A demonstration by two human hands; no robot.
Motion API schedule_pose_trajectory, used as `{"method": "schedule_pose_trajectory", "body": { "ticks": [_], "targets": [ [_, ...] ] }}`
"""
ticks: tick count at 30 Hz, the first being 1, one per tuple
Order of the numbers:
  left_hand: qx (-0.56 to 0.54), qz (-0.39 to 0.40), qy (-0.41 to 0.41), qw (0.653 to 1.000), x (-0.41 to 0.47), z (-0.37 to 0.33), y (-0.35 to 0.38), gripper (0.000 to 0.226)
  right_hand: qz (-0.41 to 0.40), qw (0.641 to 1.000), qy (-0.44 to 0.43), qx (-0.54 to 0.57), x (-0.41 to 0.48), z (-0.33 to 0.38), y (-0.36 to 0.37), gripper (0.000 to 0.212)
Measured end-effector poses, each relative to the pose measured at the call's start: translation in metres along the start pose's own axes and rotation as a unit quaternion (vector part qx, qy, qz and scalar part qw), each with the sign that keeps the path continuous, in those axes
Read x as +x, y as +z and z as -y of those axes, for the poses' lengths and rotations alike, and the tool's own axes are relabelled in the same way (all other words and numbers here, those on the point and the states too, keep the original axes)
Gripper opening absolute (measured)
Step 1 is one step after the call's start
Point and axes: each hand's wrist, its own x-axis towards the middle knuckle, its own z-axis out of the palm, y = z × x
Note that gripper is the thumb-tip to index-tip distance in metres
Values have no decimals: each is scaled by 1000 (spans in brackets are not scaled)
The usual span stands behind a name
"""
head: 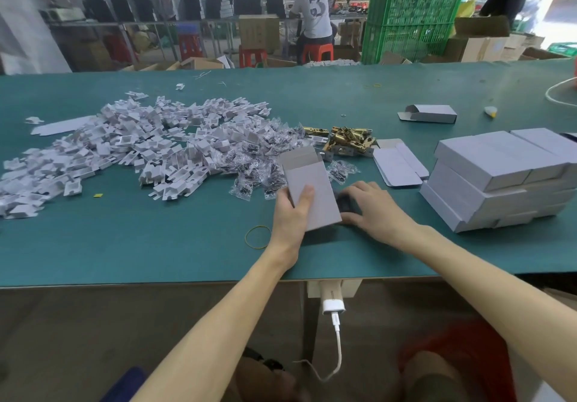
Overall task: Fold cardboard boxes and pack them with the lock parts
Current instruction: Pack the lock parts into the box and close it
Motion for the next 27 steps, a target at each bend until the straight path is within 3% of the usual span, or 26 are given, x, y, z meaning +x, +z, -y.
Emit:
{"method": "schedule_pose_trajectory", "body": {
  "ticks": [4, 10, 15, 20, 27],
  "targets": [
    [4, 2, -1, 1000, -2, -1, 0, 39, -22, 998, -48, -31, -3, 2, -5, 36],
    [19, -1, -2, 1000, -2, -1, 0, 36, 6, 964, -116, -240, -9, 15, -6, 24],
    [22, -8, -6, 1000, -1, -1, 0, 38, 30, 966, -118, -227, -13, 14, -10, 21],
    [23, -6, -3, 1000, -1, 0, -1, 37, 24, 985, -90, -149, -32, 13, -11, 41],
    [13, -10, -1, 1000, 1, 0, 0, 36, -19, 985, -139, -102, -96, 19, 4, 76]
  ]
}}
